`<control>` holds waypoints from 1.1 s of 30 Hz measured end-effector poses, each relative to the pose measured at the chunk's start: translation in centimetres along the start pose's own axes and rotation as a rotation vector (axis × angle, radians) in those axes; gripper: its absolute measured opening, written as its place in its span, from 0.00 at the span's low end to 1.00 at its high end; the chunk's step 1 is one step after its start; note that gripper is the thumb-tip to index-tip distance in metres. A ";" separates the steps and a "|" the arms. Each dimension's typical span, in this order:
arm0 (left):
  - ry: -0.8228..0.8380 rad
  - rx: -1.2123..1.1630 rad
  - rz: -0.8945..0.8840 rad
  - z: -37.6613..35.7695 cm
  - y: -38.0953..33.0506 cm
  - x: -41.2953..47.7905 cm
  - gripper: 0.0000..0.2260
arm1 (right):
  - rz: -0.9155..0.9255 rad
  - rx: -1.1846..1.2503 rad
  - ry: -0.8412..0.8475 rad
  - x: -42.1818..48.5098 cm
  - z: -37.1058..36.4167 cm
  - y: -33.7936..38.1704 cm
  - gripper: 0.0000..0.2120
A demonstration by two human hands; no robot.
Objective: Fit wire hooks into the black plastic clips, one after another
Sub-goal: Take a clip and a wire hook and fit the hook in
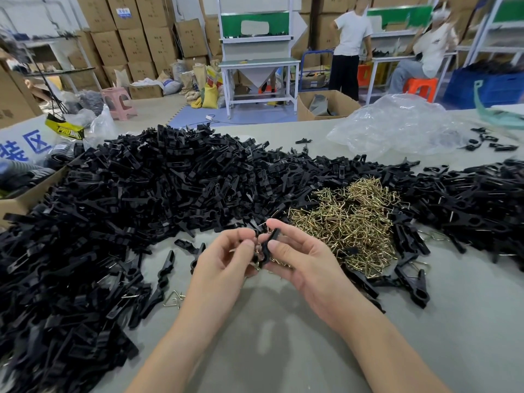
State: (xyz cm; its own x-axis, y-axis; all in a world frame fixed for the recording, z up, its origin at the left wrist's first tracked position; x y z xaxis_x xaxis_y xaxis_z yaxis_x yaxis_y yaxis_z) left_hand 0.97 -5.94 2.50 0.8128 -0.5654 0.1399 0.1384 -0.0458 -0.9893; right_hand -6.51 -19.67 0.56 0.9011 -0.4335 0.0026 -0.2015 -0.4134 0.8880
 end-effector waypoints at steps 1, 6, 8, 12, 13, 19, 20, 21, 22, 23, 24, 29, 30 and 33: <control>0.011 0.020 -0.010 0.0 0.0 0.0 0.13 | 0.006 -0.008 0.000 0.0 0.0 0.0 0.18; 0.029 -0.048 -0.005 -0.1 -0.1 0.1 0.17 | 0.038 -0.049 0.001 0.0 -0.1 0.1 0.18; 0.008 0.003 -0.008 0.0 0.0 0.2 0.18 | 0.045 -0.048 -0.018 0.0 0.0 0.1 0.17; -0.022 0.098 -0.011 0.2 0.2 0.2 0.17 | 0.036 -0.050 -0.041 0.1 0.0 -0.1 0.17; -0.026 0.092 -0.012 0.2 0.2 0.2 0.16 | 0.037 -0.055 -0.035 0.0 0.0 -0.1 0.17; -0.031 0.017 -0.019 0.0 0.1 0.1 0.14 | 0.036 -0.055 -0.034 -0.1 -0.1 0.0 0.16; -0.025 0.007 -0.020 -0.1 0.1 0.0 0.13 | 0.035 -0.058 -0.035 -0.1 -0.1 0.0 0.15; -0.022 0.003 -0.022 -0.1 0.0 0.0 0.13 | 0.035 -0.064 -0.035 -0.1 -0.1 0.0 0.15; -0.023 0.003 -0.023 -0.1 0.1 0.1 0.12 | 0.037 -0.074 -0.034 -0.1 -0.2 0.0 0.15; -0.028 0.002 -0.024 -0.1 0.1 0.1 0.12 | 0.039 -0.087 -0.033 -0.2 -0.2 0.0 0.15; -0.036 0.000 -0.025 0.0 0.1 0.1 0.11 | 0.043 -0.099 -0.032 -0.2 -0.2 0.0 0.15; -0.061 0.019 -0.037 0.0 0.3 0.1 0.10 | 0.070 -0.127 -0.035 -0.2 -0.4 0.0 0.16; -0.065 0.020 -0.039 0.0 0.3 0.0 0.10 | 0.072 -0.121 -0.035 -0.2 -0.4 0.0 0.16; -0.071 0.010 -0.047 0.0 0.2 0.0 0.09 | 0.070 -0.093 -0.034 -0.1 -0.4 0.0 0.15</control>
State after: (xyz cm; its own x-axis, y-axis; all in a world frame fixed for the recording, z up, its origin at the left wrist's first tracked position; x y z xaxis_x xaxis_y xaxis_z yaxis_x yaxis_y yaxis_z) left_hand 1.02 -5.97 2.32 0.8435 -0.5027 0.1891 0.1828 -0.0623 -0.9812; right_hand -6.48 -19.30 0.77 0.8722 -0.4864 0.0514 -0.2252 -0.3059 0.9250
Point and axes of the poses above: each hand's wrist, its own x-axis towards the middle knuckle, its own z-axis out of the back of the hand, y = z × x, the point moved 1 cm from there along x, towards the middle knuckle, and after that the axes turned 1 degree about -y, right-handed, at the moved point
